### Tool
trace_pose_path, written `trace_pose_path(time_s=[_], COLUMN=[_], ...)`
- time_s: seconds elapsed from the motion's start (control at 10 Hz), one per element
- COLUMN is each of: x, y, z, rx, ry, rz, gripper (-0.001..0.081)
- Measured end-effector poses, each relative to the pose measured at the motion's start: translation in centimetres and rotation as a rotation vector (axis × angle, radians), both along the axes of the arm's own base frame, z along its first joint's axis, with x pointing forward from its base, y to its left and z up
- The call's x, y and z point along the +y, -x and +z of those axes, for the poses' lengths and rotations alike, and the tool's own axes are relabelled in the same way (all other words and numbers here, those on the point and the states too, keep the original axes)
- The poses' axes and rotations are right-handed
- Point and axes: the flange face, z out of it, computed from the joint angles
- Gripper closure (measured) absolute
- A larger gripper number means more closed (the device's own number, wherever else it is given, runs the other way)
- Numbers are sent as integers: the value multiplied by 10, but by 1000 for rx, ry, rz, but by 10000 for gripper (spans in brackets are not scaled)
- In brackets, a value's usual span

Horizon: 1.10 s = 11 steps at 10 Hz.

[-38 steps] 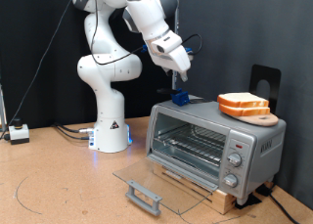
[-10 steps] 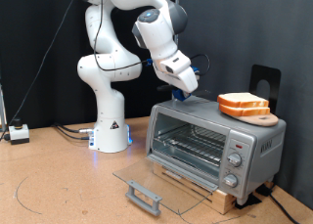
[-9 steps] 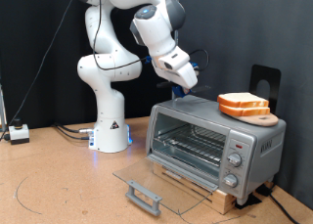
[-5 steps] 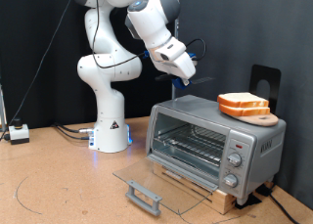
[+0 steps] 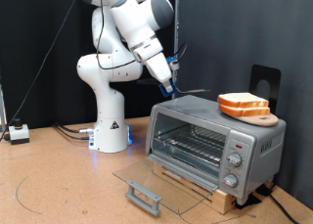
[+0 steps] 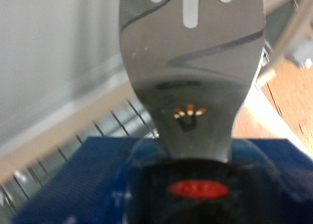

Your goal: Make a piece of toast with the oven

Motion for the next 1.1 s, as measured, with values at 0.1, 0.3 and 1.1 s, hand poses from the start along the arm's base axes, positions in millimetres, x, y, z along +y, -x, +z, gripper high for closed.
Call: trace_pose_path(time_s=[0.1,0.3,1.1], x=[-16,-46,-40], y=[-2,-3,-2], z=[-3,-8,-25], rx=[17,38,57], ry=[15,5,69], rz=[-15,-7,150], gripper=[407,407,407])
